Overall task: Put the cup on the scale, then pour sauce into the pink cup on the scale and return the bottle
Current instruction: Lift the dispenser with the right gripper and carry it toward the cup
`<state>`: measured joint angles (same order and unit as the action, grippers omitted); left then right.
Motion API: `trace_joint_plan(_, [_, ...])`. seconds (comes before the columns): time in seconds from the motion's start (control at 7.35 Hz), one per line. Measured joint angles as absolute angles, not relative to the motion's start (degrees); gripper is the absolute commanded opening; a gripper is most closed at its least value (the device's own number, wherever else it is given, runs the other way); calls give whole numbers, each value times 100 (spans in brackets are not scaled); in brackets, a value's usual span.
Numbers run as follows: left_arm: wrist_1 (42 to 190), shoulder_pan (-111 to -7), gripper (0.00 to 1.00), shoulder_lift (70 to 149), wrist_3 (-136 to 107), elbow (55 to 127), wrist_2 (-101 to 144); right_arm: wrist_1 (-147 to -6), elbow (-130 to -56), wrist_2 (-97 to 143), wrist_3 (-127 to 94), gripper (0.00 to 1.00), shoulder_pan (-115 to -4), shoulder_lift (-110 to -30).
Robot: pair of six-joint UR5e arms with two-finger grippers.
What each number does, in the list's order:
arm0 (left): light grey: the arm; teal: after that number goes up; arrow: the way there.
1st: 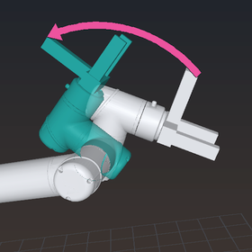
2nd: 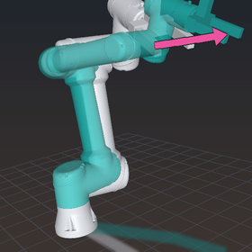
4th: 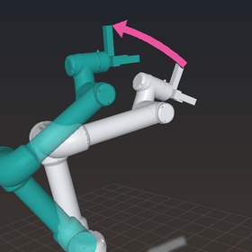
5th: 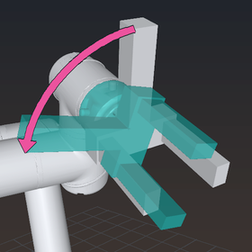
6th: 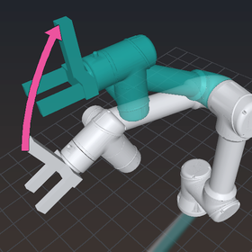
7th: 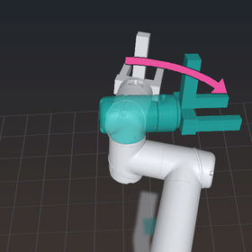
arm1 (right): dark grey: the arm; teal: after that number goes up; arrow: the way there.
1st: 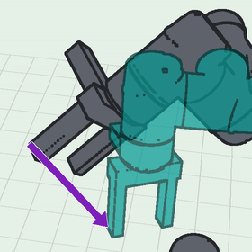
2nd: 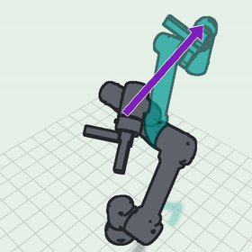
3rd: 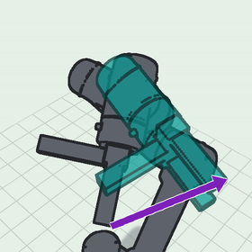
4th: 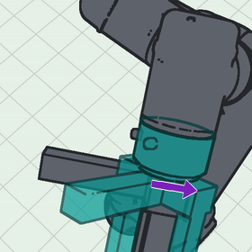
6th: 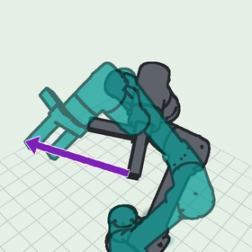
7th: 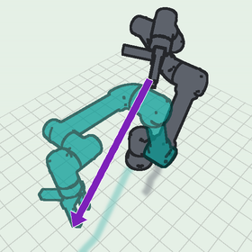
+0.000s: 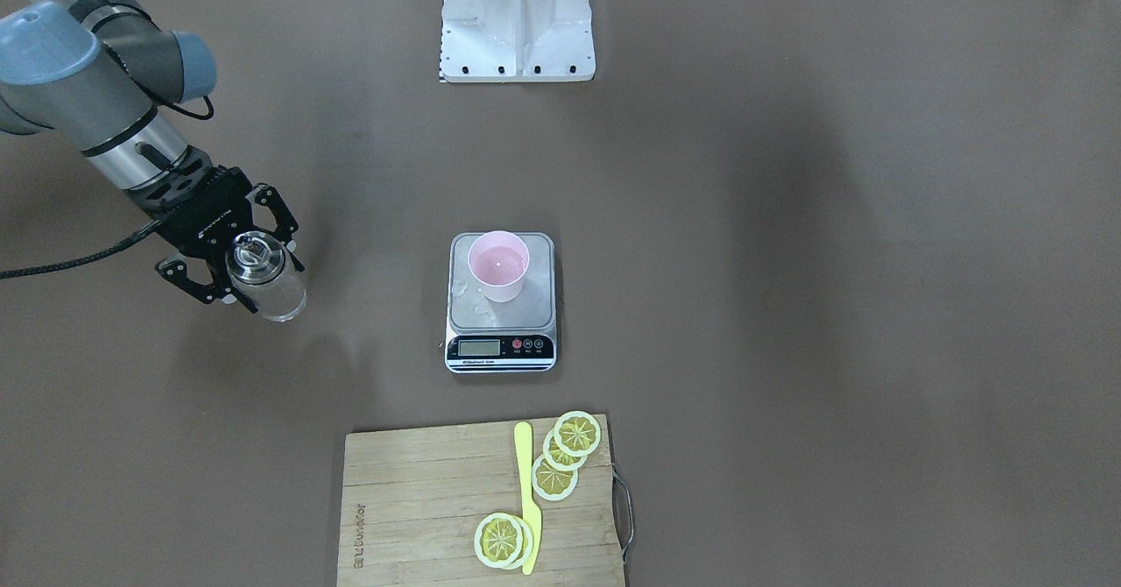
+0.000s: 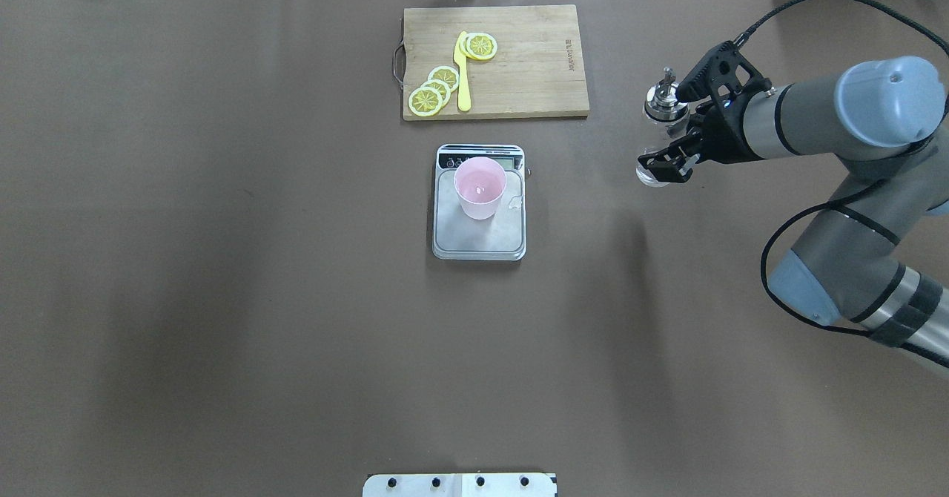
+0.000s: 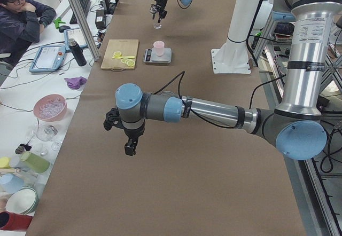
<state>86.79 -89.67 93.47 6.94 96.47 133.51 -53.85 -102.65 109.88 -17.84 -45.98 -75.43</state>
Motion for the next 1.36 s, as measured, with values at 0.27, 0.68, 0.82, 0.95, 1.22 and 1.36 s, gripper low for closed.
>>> trace_joint_plan(0.27, [8675, -8973, 98, 9308, 696, 9647, 13355, -6520, -10769, 10049, -1578, 0, -4052, -7497])
trace_joint_plan(0.68, [8675, -8966, 98, 9183, 697, 9662, 13357, -7283, -10866, 9163, -714, 0, -3649, -7369])
trace_joint_plan(0.82, [8675, -8966, 98, 9153, 695, 9655, 13352, -7765, -10872, 8813, -618, 0, -3511, -7174])
trace_joint_plan(0.95, [8675, -8965, 98, 9128, 695, 9638, 13346, -8276, -10872, 8460, -533, 0, -3369, -6946])
trace_joint_plan(1.22, [8676, -8965, 98, 9041, 689, 9610, 13348, -8993, -10873, 8081, -320, 0, -3242, -6670])
trace_joint_plan(1.36, [8680, -8965, 98, 8973, 687, 9603, 13350, -9435, -10874, 7894, -215, 0, -3207, -6515])
